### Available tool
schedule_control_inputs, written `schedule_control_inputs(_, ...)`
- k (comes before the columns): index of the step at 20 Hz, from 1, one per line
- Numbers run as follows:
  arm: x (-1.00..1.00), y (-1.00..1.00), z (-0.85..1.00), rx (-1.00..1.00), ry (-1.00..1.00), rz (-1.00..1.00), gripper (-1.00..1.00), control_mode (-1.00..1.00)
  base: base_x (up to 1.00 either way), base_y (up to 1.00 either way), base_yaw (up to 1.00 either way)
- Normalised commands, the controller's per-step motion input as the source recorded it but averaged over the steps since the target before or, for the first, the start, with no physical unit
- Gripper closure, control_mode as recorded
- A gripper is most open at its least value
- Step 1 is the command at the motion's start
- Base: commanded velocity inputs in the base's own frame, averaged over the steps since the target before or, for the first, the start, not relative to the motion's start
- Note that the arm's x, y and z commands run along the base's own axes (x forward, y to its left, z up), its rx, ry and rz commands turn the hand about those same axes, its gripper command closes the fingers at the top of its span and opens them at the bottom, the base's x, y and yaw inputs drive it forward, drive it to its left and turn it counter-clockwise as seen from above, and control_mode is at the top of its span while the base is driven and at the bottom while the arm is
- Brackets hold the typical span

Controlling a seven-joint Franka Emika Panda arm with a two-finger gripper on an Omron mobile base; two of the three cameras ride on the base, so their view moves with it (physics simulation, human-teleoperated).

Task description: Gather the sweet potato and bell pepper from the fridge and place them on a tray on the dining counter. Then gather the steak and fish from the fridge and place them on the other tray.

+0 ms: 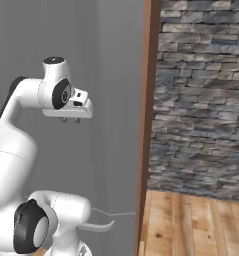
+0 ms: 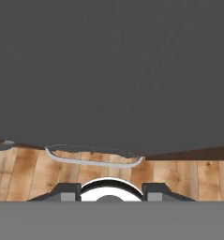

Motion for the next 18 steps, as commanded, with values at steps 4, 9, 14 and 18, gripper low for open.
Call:
schedule_control_inputs(4,0.00,0.00,0.00,0.00,0.00,0.00,-1.00,1.00,-0.36,0.06,0.00)
schedule_control_inputs(9,0.00,0.00,0.00,0.00,0.00,0.00,-1.00,1.00,-0.91,0.66,-0.17)
schedule_control_inputs(14,0.00,0.00,0.00,0.00,0.00,0.00,-1.00,1.00,-0.72,0.92,-0.27)
schedule_control_inputs(18,0.00,0.00,0.00,0.00,0.00,0.00,-1.00,1.00,-0.20,0.73,-0.37)
